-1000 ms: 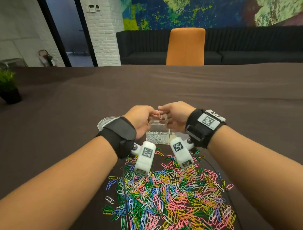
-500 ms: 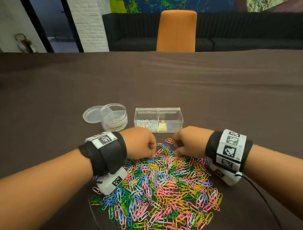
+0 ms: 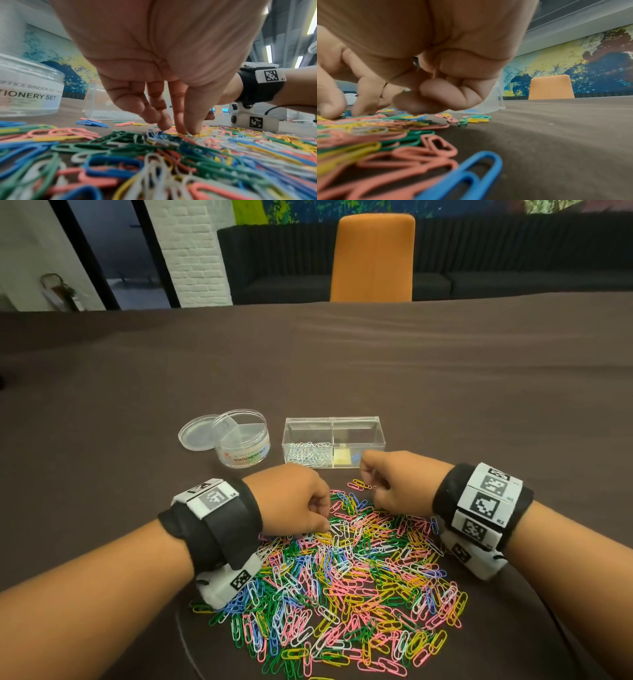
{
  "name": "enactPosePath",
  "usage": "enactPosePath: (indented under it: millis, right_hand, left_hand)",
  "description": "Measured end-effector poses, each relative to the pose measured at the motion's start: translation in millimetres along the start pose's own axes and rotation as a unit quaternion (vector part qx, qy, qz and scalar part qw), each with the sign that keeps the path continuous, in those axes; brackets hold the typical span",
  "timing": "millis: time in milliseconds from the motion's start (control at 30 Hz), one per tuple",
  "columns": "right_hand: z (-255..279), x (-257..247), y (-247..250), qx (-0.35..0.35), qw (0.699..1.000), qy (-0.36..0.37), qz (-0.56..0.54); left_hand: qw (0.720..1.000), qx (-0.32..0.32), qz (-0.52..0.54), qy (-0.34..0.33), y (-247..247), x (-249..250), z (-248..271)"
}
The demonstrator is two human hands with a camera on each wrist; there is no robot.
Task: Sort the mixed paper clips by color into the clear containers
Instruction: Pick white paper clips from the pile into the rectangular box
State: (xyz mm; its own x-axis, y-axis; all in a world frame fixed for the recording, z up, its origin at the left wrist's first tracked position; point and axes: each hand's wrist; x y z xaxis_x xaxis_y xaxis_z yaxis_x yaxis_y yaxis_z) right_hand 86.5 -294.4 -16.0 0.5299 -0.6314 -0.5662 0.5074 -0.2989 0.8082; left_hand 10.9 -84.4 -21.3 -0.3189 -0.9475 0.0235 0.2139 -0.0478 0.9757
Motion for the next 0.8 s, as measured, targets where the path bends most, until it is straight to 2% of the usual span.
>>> enactPosePath:
  millis: [200, 400, 500, 633, 800]
  right_hand:
    - [-1, -10, -2, -0.088, 0.996, 0.009, -0.006]
    - [0, -9, -7, -0.080, 0.995, 0.028, 0.049]
    - [0, -8, -7, -0.066, 0.995, 0.020, 0.066]
    - [2, -10, -6, -0.055, 0.996, 0.025, 0.066]
    - [2, -10, -7, -0.057, 0.995, 0.032, 0.078]
  left_hand:
    - [0.996, -0.007, -0.082, -0.025, 1, 12, 2]
    - [0.997, 0.013, -0.071, 0.000, 0, 10, 4]
    - [0.997, 0.033, -0.065, -0.009, 1, 14, 4]
    - [0.995, -0.009, -0.100, -0.026, 1, 20, 3]
    - [0.992, -0.008, -0.119, -0.029, 0, 22, 3]
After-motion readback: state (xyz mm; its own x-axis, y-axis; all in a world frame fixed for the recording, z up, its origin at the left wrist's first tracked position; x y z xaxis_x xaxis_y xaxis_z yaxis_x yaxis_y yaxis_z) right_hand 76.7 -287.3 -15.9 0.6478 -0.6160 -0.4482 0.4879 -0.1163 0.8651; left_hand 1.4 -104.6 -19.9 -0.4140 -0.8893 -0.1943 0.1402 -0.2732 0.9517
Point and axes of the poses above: each hand's wrist, its own z-axis away from the middle knuckle, its own y-axis out of the back of the hand, x = y × z, and after that the axes turned 15 degrees about -z, right-handed
